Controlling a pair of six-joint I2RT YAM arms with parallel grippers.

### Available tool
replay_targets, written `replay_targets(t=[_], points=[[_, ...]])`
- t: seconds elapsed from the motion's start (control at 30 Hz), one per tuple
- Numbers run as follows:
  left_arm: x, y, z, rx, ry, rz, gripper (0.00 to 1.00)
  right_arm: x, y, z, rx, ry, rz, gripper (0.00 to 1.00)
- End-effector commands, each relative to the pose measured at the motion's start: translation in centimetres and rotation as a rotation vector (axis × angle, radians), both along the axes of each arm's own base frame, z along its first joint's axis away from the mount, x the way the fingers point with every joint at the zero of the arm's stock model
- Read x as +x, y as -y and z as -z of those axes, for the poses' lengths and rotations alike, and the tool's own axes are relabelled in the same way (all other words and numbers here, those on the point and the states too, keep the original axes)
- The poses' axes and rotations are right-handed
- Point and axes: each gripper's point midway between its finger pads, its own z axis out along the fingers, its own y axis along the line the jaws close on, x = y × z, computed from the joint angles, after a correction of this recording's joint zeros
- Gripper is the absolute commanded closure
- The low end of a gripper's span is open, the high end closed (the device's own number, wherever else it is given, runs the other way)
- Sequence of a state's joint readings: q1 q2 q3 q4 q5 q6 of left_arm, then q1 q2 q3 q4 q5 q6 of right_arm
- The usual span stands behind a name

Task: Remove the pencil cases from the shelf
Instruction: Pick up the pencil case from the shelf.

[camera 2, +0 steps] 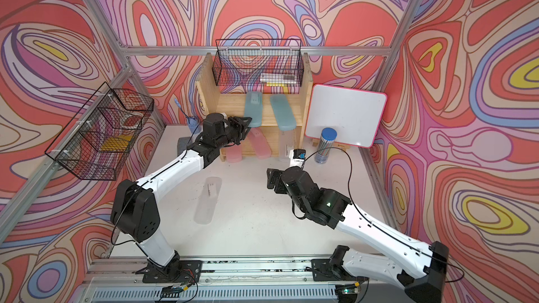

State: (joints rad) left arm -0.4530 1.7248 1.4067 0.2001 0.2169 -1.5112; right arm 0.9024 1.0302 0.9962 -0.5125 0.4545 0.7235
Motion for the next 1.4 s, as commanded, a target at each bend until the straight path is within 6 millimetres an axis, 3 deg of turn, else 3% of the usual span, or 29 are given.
replay_targets(t=[0.0, 0.37, 0.73, 1.13, 1.37], points=[[-0.4, 0.4, -1.5, -0.016, 0.053, 0.019, 0.66, 0.0, 0.6, 0.1, -0.014, 0.009, 0.014, 0.08], [-0.7, 0.3, -1.7, -0.019, 0.057, 0.024, 0.73, -0.1, 0.7, 0.2, 0.000, 0.003, 0.017, 0.08], [-1.1, 0.3, -2.0, -0.024, 0.054, 0.030, 0.56, -0.1, 0.7, 0.4, 0.006, 0.004, 0.025, 0.08], [-1.5, 0.0, -2.6, -0.026, 0.064, 0.023, 0.57, 0.1, 0.4, 0.4, 0.006, 0.008, 0.019, 0.08], [-1.3, 0.2, -2.2, -0.026, 0.060, 0.026, 0.65, 0.1, 0.5, 0.3, 0.009, 0.009, 0.019, 0.08]])
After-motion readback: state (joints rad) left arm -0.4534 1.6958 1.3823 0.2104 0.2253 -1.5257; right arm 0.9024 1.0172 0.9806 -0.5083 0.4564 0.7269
